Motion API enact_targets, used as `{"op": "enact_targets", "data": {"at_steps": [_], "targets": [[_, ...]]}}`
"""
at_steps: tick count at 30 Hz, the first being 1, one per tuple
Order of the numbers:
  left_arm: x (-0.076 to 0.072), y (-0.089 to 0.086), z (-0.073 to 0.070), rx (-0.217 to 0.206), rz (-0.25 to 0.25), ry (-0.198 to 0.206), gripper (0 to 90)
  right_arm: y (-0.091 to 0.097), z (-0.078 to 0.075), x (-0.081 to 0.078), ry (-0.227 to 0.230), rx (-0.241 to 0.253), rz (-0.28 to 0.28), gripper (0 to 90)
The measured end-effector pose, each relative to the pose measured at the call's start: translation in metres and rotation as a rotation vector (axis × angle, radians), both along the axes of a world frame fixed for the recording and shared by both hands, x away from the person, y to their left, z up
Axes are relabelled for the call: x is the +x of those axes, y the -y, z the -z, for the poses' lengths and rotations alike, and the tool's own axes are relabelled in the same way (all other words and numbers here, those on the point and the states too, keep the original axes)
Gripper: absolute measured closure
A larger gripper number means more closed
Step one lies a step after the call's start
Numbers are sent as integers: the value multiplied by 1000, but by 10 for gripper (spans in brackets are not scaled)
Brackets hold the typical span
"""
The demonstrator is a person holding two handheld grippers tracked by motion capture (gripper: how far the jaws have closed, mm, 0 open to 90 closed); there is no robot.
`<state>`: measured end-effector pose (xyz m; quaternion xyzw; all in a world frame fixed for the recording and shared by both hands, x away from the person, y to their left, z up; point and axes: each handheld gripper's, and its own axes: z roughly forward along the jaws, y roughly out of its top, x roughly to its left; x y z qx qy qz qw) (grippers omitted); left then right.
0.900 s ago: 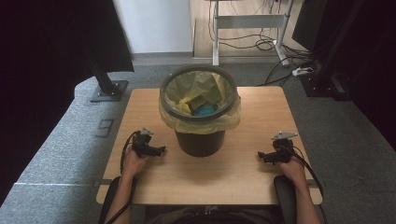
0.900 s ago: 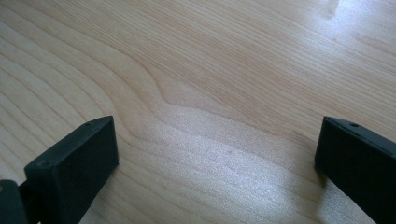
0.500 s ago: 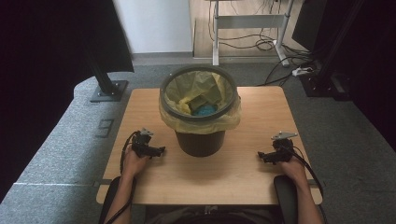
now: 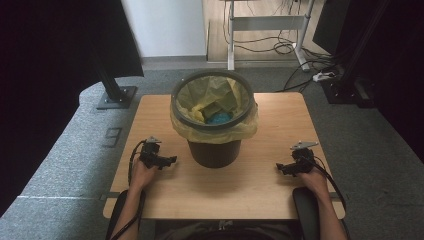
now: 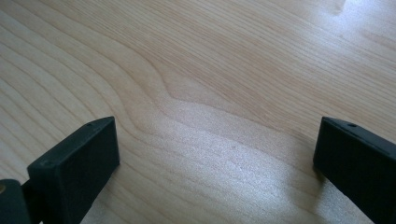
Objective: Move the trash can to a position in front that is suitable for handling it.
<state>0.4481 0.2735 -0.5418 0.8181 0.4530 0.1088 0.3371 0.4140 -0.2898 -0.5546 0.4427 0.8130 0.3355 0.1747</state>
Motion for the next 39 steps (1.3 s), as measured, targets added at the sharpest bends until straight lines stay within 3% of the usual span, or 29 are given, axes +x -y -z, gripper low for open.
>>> {"op": "enact_targets", "data": {"at_steps": [4,10,13,16,19,22,25,29,34,39], "targets": [[0,1,-3,-6,13,-6,0,1,-2,0,-12,20,3,1],[9,-5,-22,-34,-11,48,0,2,-10,-1,-9,46,16,0],[18,-4,-37,-51,-22,74,0,0,-22,0,37,68,16,0],[25,-4,-46,-35,-26,93,0,-2,-29,1,59,75,10,0],[33,-3,-54,-64,-24,70,0,-5,-33,3,62,70,2,0],[39,-2,-60,-76,-25,74,0,-6,-35,5,58,80,-5,0],[47,1,-70,-61,-35,103,0,-11,-39,9,66,57,-14,0],[60,7,-85,-47,-45,152,0,-21,-51,17,84,92,-21,0],[69,12,-91,-56,-47,166,0,-32,-61,25,96,107,-31,0],[75,23,-93,-64,-28,175,0,-46,-71,36,104,77,-31,0]]}}
